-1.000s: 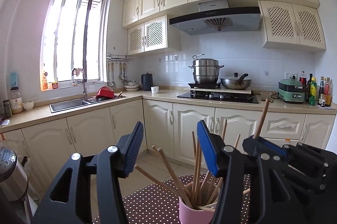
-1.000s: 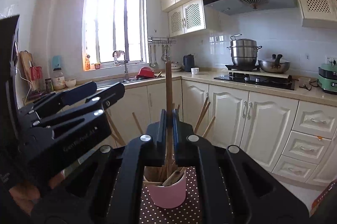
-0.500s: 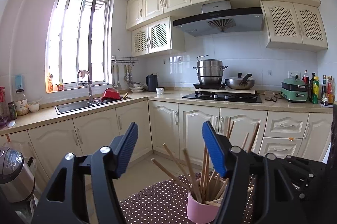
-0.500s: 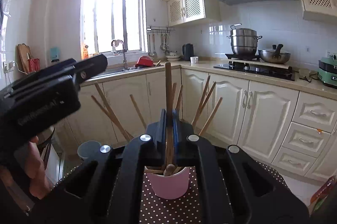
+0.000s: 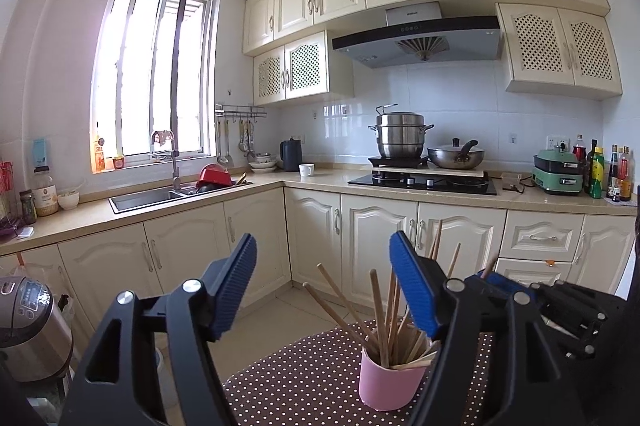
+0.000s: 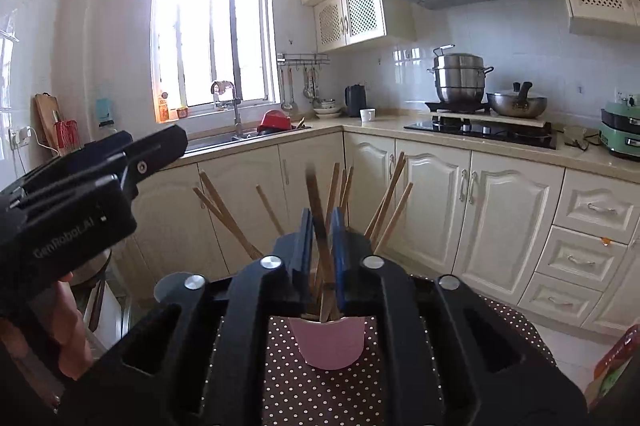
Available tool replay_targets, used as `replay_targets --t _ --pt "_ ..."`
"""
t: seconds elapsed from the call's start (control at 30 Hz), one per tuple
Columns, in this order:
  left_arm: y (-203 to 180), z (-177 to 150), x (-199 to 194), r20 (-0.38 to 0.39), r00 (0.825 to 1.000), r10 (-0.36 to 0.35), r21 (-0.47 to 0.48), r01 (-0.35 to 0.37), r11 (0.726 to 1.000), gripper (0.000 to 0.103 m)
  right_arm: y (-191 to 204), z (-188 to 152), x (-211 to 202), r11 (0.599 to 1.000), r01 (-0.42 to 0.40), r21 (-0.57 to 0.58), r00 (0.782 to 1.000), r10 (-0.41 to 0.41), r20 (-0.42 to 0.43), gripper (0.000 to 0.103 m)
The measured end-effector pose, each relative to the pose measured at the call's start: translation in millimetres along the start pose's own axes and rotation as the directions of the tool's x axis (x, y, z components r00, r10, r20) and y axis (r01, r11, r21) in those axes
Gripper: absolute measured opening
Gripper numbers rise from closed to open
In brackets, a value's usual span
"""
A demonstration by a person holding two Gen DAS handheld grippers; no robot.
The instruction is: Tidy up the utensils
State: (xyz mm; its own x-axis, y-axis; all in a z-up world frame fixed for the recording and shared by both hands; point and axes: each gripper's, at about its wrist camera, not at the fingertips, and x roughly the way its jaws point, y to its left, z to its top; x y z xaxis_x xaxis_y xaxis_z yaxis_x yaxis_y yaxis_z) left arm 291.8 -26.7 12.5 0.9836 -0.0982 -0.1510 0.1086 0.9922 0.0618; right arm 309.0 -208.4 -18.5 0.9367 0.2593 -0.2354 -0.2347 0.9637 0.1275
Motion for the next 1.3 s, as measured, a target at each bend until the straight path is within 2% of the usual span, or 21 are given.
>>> replay_targets --t 0.03,0.07,0.37,0.63,0.9,1.3 --pt "1 1 -3 0.002 1.0 -0.001 -0.002 0.001 1.0 0.07 0 2 -4 1.0 0.0 0.001 1.0 0.0 0.008 0.033" --pt "2 2 -8 0.004 1.0 -0.002 -0.006 0.002 1.0 0.07 1 3 -9 1.0 0.002 0.004 1.0 -0.002 0.019 0.049" --pt "8 7 -53 0.015 1.0 -0.008 -0.026 0.009 1.0 0.073 11 16 -52 1.0 0.02 -0.017 0.997 -0.019 0.068 0.049" --pt "10 5 -105 0.017 1.0 -0.009 -0.024 0.009 1.0 0.079 22 15 -108 0.998 0.059 -0.02 0.993 -0.056 0.102 0.055" --pt "12 -5 -157 -0.001 1.0 -0.005 -0.03 0.005 1.0 0.082 32 9 -158 0.995 0.097 -0.021 0.99 -0.094 0.102 0.068" --pt "7 -16 -223 -0.033 0.999 0.018 0.036 -0.017 0.999 0.083 61 -9 -209 0.995 0.094 -0.023 0.991 -0.091 0.099 0.088"
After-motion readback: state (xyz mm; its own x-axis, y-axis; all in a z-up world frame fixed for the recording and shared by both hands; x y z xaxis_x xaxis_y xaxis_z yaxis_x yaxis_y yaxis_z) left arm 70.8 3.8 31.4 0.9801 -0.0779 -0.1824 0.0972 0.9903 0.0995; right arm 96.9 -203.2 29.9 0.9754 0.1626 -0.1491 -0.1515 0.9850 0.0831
